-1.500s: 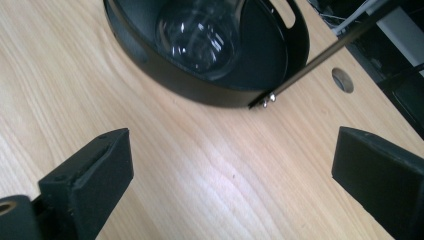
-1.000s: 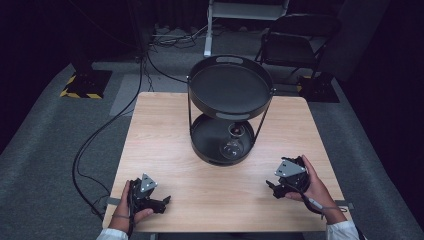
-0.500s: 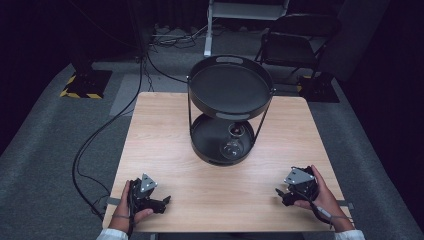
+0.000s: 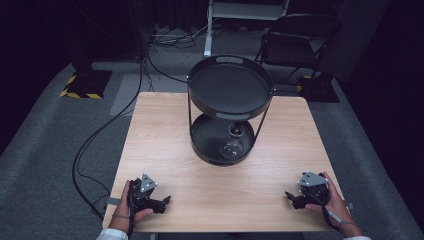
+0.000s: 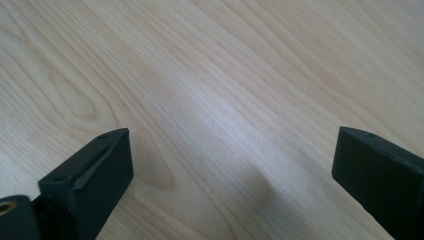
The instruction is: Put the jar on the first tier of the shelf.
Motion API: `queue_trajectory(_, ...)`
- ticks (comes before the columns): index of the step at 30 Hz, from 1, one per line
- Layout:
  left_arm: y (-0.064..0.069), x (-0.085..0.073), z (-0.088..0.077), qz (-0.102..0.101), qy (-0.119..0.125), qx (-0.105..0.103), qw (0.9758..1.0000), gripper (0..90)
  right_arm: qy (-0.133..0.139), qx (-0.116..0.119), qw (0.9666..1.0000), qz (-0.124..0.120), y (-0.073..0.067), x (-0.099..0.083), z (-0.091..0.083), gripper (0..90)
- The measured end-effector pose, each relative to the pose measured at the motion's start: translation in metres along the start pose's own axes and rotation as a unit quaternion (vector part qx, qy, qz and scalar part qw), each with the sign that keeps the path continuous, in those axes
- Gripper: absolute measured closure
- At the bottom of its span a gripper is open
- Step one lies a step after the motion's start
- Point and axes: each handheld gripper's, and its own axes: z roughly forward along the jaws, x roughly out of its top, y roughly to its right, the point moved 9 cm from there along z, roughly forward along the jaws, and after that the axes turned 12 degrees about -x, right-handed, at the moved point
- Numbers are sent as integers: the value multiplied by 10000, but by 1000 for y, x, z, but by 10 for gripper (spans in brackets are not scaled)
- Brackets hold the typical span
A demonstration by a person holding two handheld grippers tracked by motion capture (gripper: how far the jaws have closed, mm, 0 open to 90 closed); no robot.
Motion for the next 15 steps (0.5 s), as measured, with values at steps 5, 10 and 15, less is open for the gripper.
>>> queue_trajectory(5,0,0,0,0,0,0,10000,0,82,124,9986,513,6,-14,0,10)
queue_trajectory(10,0,0,0,0,0,-1,10000,0,146,476,9927,1096,10,-26,0,3)
queue_trajectory(15,0,0,0,0,-2,1,10000,0,159,625,9889,1337,14,-33,0,1)
